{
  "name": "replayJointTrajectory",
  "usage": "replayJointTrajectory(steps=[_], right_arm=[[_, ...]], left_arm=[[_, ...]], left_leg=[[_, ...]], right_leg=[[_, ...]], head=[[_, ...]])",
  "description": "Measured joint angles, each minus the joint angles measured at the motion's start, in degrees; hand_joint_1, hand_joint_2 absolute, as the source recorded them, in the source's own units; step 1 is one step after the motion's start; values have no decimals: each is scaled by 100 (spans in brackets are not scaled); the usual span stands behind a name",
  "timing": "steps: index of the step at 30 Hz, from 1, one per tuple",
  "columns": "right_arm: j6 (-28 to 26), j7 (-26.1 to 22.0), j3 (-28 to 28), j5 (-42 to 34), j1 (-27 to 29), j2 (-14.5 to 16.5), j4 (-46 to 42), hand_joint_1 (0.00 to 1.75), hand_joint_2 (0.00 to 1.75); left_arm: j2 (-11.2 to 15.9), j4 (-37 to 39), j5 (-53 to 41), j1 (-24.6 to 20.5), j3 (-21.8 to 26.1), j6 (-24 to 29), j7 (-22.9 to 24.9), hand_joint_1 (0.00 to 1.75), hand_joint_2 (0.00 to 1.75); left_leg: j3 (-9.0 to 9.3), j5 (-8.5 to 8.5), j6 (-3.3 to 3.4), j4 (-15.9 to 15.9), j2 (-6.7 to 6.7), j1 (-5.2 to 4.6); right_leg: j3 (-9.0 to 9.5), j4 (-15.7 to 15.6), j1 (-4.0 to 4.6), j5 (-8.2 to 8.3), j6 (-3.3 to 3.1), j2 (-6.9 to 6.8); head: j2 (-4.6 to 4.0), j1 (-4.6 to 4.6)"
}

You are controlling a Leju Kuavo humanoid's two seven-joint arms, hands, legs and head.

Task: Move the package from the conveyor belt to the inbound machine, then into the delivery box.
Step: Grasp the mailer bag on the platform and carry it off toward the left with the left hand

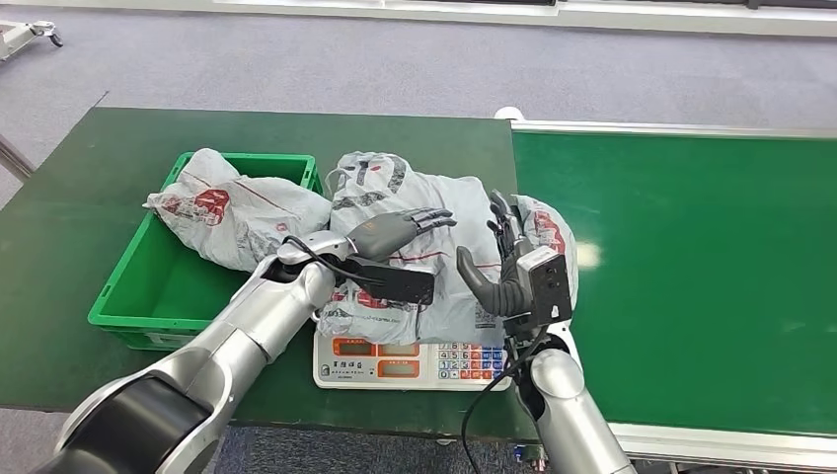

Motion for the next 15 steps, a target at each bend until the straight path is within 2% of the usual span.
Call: replayJointTrajectory(steps=[3, 10, 14, 15], right_arm=[[2, 2, -3, -7, 7, -8, -15, 0, 175], [-19, 139, -92, -114, 169, -72, -256, 0, 175], [54, 171, -140, -150, 337, -131, -445, 0, 175], [75, 180, -143, -150, 354, -145, -472, 0, 175]], left_arm=[[13, 153, -97, -128, -123, -388, -42, 0, 175], [127, 407, -250, -636, -785, -1945, -388, 0, 175], [308, 426, -114, -790, -1179, -2373, -540, 175, 175], [354, 425, -46, -804, -1270, -2467, -585, 175, 175]], left_leg=[[0, 2, -2, 0, 0, 0], [-1, 3, -3, 0, -2, 0], [-1, 2, -3, 0, -1, 0], [-1, 2, -3, -1, -1, 0]], right_leg=[[0, 0, 0, 0, 0, 0], [1, 1, -1, 2, -2, -1], [0, 2, 0, 2, -2, -1], [-1, 2, 0, 2, -2, 0]], head=[[0, 0], [0, 0], [0, 0], [0, 0]])
